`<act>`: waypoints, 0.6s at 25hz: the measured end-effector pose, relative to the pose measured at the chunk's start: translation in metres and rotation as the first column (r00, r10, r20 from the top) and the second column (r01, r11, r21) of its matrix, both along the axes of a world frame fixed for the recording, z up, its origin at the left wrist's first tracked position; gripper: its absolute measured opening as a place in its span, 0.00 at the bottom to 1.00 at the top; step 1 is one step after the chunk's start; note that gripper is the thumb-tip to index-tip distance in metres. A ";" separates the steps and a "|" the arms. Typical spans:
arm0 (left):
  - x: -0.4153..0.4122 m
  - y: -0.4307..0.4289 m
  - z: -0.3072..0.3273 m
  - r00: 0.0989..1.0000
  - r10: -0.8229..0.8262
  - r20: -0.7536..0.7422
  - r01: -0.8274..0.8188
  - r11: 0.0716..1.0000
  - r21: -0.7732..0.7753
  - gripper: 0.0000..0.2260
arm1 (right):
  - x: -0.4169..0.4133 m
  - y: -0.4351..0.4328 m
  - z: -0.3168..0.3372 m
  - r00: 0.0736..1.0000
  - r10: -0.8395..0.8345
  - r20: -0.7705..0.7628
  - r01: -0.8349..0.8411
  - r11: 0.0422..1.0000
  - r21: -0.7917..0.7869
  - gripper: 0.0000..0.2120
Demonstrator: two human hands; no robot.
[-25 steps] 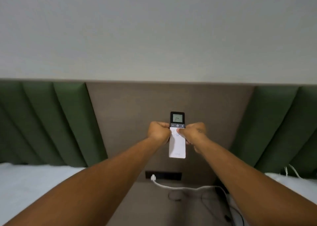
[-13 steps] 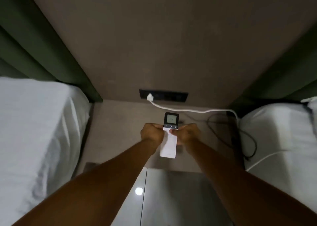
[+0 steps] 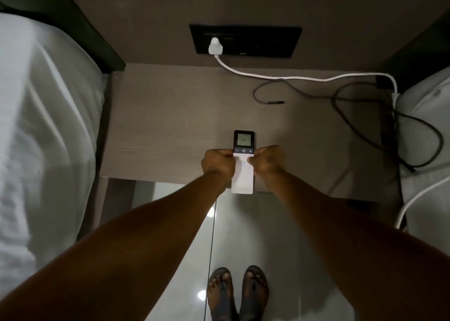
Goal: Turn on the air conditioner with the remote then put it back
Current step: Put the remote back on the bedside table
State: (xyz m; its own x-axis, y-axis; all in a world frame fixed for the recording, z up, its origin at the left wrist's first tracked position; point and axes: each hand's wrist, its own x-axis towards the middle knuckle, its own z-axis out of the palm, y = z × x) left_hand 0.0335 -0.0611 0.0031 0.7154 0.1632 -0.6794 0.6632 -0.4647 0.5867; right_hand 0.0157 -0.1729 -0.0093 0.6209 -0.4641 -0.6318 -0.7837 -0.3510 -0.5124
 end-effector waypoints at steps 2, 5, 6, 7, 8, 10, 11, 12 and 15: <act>0.006 -0.003 -0.005 0.999 -0.034 0.021 0.034 0.999 0.004 0.09 | 0.004 -0.003 -0.003 1.000 -0.014 0.010 0.014 1.000 -0.016 0.13; 0.010 -0.005 -0.014 0.999 -0.046 0.024 0.046 0.999 0.002 0.09 | 0.009 -0.004 -0.009 1.000 -0.003 0.002 0.003 0.998 -0.059 0.14; 0.011 -0.005 -0.017 0.999 -0.043 0.029 0.043 0.999 -0.003 0.09 | 0.010 -0.003 -0.011 1.000 0.003 -0.001 -0.003 0.997 -0.072 0.14; 0.011 -0.005 -0.019 0.998 -0.044 0.033 0.044 0.999 -0.006 0.09 | 0.011 -0.004 -0.013 1.000 0.006 -0.002 -0.006 0.997 -0.079 0.14; 0.011 -0.004 -0.022 0.999 -0.043 0.031 0.043 0.999 -0.010 0.09 | 0.011 -0.004 -0.015 1.000 0.015 -0.012 -0.016 0.996 -0.083 0.13; 0.012 -0.003 -0.026 0.999 -0.033 0.033 0.034 0.999 -0.020 0.09 | 0.012 -0.002 -0.018 1.000 0.021 -0.018 -0.023 0.995 -0.096 0.12; 0.014 -0.003 -0.028 0.999 -0.029 0.036 0.029 0.999 -0.022 0.08 | 0.013 -0.002 -0.020 1.000 0.015 -0.010 -0.016 0.994 -0.104 0.12; 0.015 -0.002 -0.028 0.999 -0.020 0.035 0.021 0.999 -0.028 0.08 | 0.013 -0.002 -0.020 1.000 0.003 -0.007 -0.004 0.995 -0.104 0.12; 0.014 0.000 -0.033 0.998 -0.032 0.058 0.034 0.999 -0.036 0.08 | 0.013 -0.003 -0.026 1.000 -0.024 0.011 0.025 0.995 -0.101 0.11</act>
